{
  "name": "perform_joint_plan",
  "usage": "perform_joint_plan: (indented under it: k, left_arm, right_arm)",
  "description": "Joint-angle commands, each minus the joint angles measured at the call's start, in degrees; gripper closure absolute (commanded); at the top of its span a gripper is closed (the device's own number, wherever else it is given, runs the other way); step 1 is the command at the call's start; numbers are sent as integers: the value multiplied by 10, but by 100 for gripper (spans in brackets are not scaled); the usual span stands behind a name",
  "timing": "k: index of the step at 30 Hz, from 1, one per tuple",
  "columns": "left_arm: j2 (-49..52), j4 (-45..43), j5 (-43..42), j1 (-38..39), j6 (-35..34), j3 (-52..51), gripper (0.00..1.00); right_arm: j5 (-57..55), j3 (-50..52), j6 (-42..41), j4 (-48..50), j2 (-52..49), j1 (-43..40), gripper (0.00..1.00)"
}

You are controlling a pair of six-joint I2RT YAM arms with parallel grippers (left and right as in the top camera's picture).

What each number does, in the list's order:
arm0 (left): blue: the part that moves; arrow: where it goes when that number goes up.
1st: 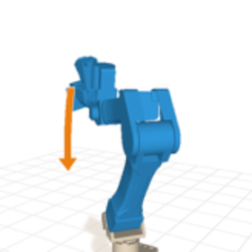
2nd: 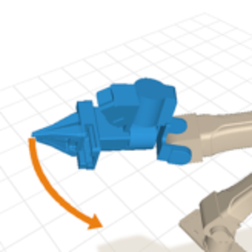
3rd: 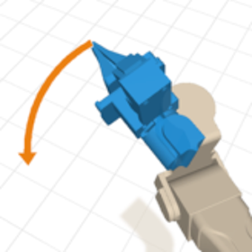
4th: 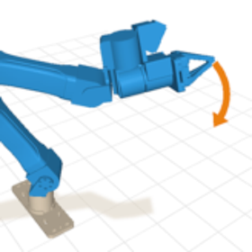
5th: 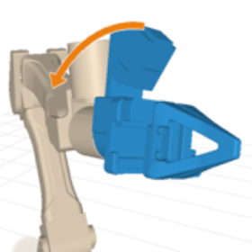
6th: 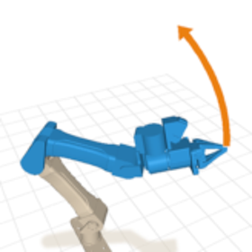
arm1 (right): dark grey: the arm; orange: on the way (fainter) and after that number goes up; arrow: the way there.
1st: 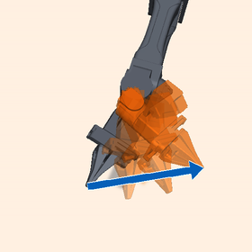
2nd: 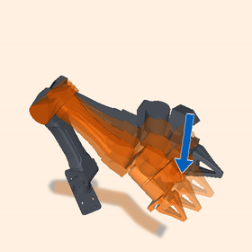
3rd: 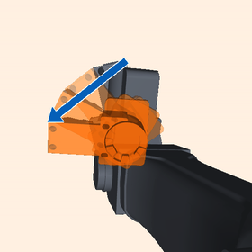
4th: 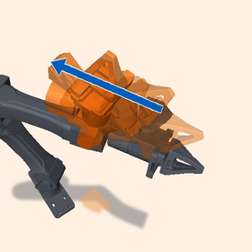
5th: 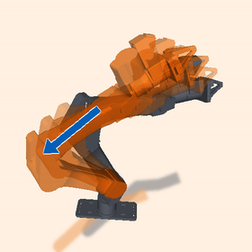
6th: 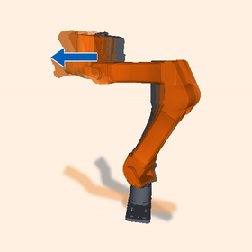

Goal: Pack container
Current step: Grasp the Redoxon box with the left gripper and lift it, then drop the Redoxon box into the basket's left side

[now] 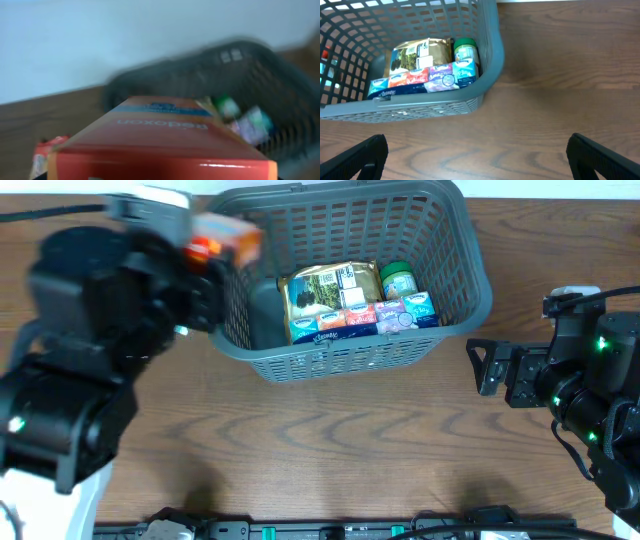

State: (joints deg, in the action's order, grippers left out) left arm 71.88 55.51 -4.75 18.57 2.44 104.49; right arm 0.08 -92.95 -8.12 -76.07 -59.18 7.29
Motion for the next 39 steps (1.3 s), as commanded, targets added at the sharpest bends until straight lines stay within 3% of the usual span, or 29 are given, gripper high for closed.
perform_joint_plan:
  k: [1, 9, 20, 21, 23, 28, 33, 39]
  left_arm:
    - [49, 36, -38, 19, 90, 4, 46]
    - [140, 81, -7, 19, 230, 4, 45]
    - [197, 111, 5, 17, 274, 4, 45]
    - [197, 111, 5, 17, 274, 5, 40]
    - [195, 111, 5, 18, 273, 10, 2]
    - [157, 113, 19, 20, 232, 97, 2]
    - [81, 112, 99, 6, 204, 166, 2]
    - [18, 116, 224, -128, 84, 164, 1]
  right_arm:
    - [2, -1, -6, -1, 1, -5, 1]
    - [2, -1, -6, -1, 1, -5, 1]
    - [2, -1, -6, -1, 1, -5, 1]
    - [2, -1, -6, -1, 1, -5, 1]
    - [2, -1, -6, -1, 1, -5, 1]
    - [2, -1, -6, -1, 1, -5, 1]
    - [2, -1, -6, -1, 0, -5, 1]
    - [2, -1, -6, -1, -1, -5, 1]
